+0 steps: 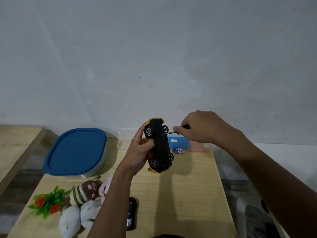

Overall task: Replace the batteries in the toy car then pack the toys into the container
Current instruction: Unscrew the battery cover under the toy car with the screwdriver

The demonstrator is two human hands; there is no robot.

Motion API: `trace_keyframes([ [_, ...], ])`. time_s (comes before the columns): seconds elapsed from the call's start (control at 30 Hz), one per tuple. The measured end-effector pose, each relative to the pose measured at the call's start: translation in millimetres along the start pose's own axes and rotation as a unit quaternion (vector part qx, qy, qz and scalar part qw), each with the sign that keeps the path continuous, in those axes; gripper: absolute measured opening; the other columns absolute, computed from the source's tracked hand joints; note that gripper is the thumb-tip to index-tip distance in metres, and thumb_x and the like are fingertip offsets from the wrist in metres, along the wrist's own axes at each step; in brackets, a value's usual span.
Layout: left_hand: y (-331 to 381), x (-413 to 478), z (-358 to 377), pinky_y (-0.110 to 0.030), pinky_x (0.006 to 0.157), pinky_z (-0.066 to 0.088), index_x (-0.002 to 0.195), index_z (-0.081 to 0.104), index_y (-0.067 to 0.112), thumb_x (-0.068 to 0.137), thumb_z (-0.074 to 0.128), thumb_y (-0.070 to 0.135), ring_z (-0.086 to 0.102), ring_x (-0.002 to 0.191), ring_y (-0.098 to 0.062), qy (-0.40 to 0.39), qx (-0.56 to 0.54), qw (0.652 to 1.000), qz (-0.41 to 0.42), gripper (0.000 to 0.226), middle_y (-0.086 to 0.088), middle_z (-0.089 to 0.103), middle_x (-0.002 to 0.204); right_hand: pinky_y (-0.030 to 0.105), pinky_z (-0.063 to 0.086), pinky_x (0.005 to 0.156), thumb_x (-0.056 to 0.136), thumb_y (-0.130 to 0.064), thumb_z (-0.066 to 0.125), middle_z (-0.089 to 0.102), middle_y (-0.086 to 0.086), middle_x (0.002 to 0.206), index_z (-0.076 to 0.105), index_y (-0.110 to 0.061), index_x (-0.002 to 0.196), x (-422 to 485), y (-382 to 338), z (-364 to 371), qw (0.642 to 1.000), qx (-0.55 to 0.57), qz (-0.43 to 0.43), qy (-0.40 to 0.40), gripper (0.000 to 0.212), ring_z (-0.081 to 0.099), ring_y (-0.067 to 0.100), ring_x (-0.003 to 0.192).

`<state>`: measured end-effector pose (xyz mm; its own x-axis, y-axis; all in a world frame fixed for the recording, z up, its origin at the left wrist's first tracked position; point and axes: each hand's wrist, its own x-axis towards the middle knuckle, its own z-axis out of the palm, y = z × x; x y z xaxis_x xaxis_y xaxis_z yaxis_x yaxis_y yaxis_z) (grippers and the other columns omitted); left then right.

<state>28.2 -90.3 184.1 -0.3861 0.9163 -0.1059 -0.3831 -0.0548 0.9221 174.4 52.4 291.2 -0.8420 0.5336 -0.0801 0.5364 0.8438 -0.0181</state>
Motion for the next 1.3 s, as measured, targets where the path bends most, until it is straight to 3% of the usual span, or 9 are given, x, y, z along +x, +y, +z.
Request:
trace_keyframes([
  [0.13, -3, -1, 1, -0.044, 0.076, 0.057, 0.139, 0.049, 0.028, 0.078, 0.061, 0.007, 0.068, 0.095, -0.03, 0.002, -0.004, 1.0, -0.005, 0.065, -0.01, 0.069, 0.109, 0.019, 0.032, 0.055, 0.087, -0.055, 0.057, 0.068, -0.016, 0.089, 0.065, -0.04, 0.096, -5, 2, -4, 0.999, 0.016, -0.033, 0.028, 0.02, 0.054, 0.005, 0.074],
  [0.33, -4, -2, 2, -0.042, 0.075, 0.058, 0.133, 0.053, 0.031, 0.078, 0.061, 0.008, 0.068, 0.093, -0.028, 0.001, -0.014, 1.0, -0.003, 0.061, -0.009, 0.07, 0.106, 0.022, 0.036, 0.056, 0.088, -0.06, 0.051, 0.066, -0.015, 0.09, 0.068, -0.039, 0.1, -4, 0, 0, 0.999, 0.046, -0.005, 0.013, 0.029, 0.061, 0.009, 0.079],
  [0.5, -4, -2, 0, -0.04, 0.073, 0.058, 0.135, 0.053, 0.029, 0.078, 0.06, 0.007, 0.069, 0.09, -0.026, 0.007, -0.014, 1.0, 0.004, 0.061, -0.008, 0.071, 0.104, 0.018, 0.03, 0.056, 0.091, -0.05, 0.055, 0.069, -0.017, 0.104, 0.062, -0.046, 0.112, -8, -1, 0, 0.998, 0.018, -0.054, 0.019, 0.023, 0.061, 0.009, 0.088],
  [0.6, -4, -3, -1, -0.043, 0.077, 0.058, 0.136, 0.052, 0.029, 0.079, 0.06, 0.006, 0.069, 0.093, -0.027, 0.006, -0.015, 1.0, 0.005, 0.062, -0.009, 0.07, 0.107, 0.02, 0.029, 0.056, 0.089, -0.059, 0.052, 0.069, -0.015, 0.099, 0.065, -0.044, 0.108, -7, -3, 2, 0.999, 0.029, -0.032, 0.014, 0.027, 0.056, 0.008, 0.081],
  [0.73, -2, -3, 0, -0.041, 0.075, 0.057, 0.138, 0.05, 0.027, 0.078, 0.061, 0.007, 0.069, 0.092, -0.026, 0.002, -0.013, 1.0, 0.005, 0.064, -0.009, 0.07, 0.107, 0.026, 0.034, 0.056, 0.093, -0.062, 0.04, 0.063, -0.007, 0.067, 0.069, -0.024, 0.077, -4, -5, 6, 1.0, 0.022, 0.001, 0.012, 0.051, 0.056, 0.012, 0.062],
  [0.9, -5, -4, -1, -0.042, 0.075, 0.057, 0.14, 0.048, 0.026, 0.077, 0.062, 0.007, 0.069, 0.094, -0.028, 0.008, -0.018, 1.0, -0.002, 0.067, -0.01, 0.07, 0.108, 0.024, 0.038, 0.063, 0.087, -0.052, 0.059, 0.07, -0.015, 0.1, 0.065, -0.043, 0.105, -7, -3, -3, 0.999, 0.017, -0.034, 0.018, 0.021, 0.055, 0.008, 0.08],
  [1.0, -6, -3, -1, -0.044, 0.077, 0.057, 0.14, 0.048, 0.027, 0.078, 0.062, 0.007, 0.069, 0.097, -0.031, 0.008, -0.017, 1.0, -0.005, 0.067, -0.012, 0.069, 0.112, 0.024, 0.037, 0.061, 0.087, -0.058, 0.057, 0.07, -0.014, 0.099, 0.066, -0.04, 0.104, -5, -2, 0, 0.999, 0.036, -0.02, 0.003, 0.026, 0.058, 0.008, 0.082],
  [1.13, -5, -2, -2, -0.044, 0.077, 0.057, 0.14, 0.048, 0.027, 0.078, 0.06, 0.006, 0.069, 0.096, -0.03, 0.009, -0.021, 1.0, -0.001, 0.066, -0.012, 0.069, 0.111, 0.024, 0.037, 0.057, 0.09, -0.066, 0.042, 0.071, -0.009, 0.089, 0.072, -0.027, 0.096, -2, -3, 8, 1.0, 0.027, 0.0, -0.003, 0.049, 0.063, 0.012, 0.078],
  [1.3, -7, -3, -1, -0.043, 0.076, 0.057, 0.14, 0.049, 0.027, 0.078, 0.06, 0.006, 0.067, 0.096, -0.03, 0.01, -0.015, 1.0, -0.003, 0.066, -0.012, 0.069, 0.11, 0.021, 0.032, 0.055, 0.087, -0.051, 0.061, 0.068, -0.015, 0.097, 0.06, -0.043, 0.102, -6, -1, 0, 0.999, 0.028, -0.033, 0.001, 0.017, 0.055, 0.009, 0.078],
])
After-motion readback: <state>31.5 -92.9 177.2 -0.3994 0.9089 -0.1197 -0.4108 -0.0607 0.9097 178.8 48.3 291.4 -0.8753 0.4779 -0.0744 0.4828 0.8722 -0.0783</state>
